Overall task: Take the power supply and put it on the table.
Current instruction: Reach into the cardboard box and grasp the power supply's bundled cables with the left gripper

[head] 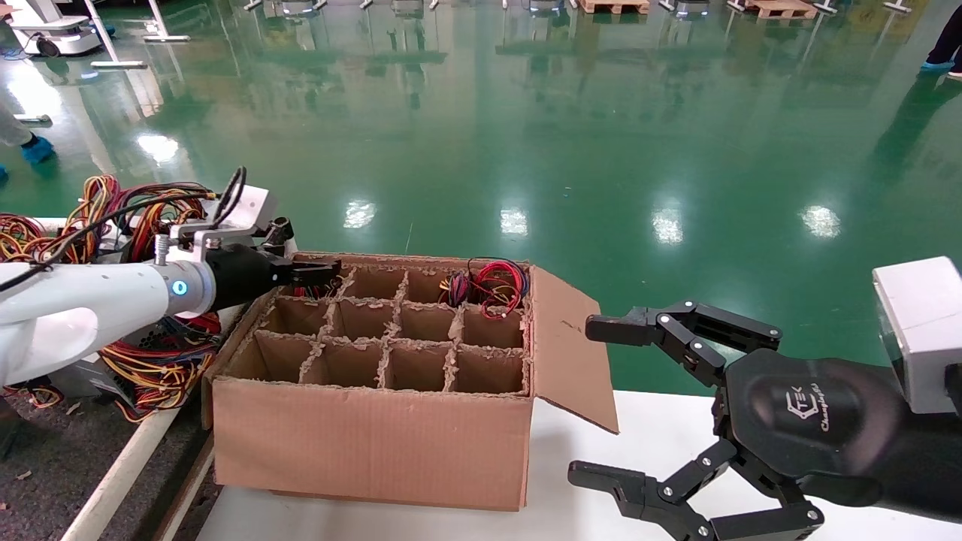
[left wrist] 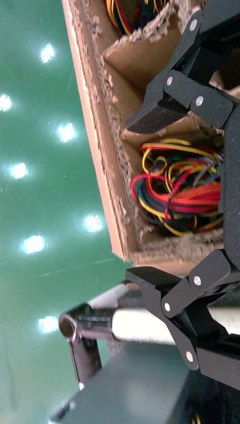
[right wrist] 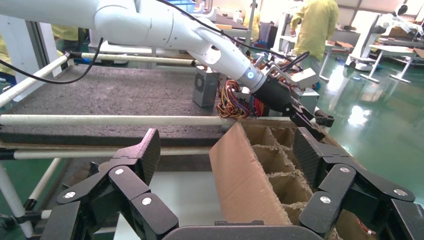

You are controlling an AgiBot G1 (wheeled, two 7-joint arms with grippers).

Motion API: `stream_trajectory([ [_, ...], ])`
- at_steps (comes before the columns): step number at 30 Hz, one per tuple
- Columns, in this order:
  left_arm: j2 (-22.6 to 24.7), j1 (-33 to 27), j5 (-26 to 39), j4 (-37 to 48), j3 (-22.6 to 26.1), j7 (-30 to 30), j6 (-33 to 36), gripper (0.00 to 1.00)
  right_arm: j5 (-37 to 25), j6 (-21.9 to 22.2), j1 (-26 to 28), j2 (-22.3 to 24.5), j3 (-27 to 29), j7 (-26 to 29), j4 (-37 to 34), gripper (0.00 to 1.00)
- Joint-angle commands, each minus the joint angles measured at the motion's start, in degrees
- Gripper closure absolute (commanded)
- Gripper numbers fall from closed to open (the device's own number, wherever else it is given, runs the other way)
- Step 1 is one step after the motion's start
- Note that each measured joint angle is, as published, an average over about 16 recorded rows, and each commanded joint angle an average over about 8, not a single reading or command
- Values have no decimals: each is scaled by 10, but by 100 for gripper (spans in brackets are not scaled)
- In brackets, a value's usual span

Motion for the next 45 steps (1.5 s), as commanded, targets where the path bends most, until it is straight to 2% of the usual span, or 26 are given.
stream_trajectory([
  [1,3,2,-1,-1,-1,1,-2,99,0,0,0,0,0,0,0,0],
  [45,-5,25,-12,2,-9,-6,7,100,0,0,0,0,0,0,0,0],
])
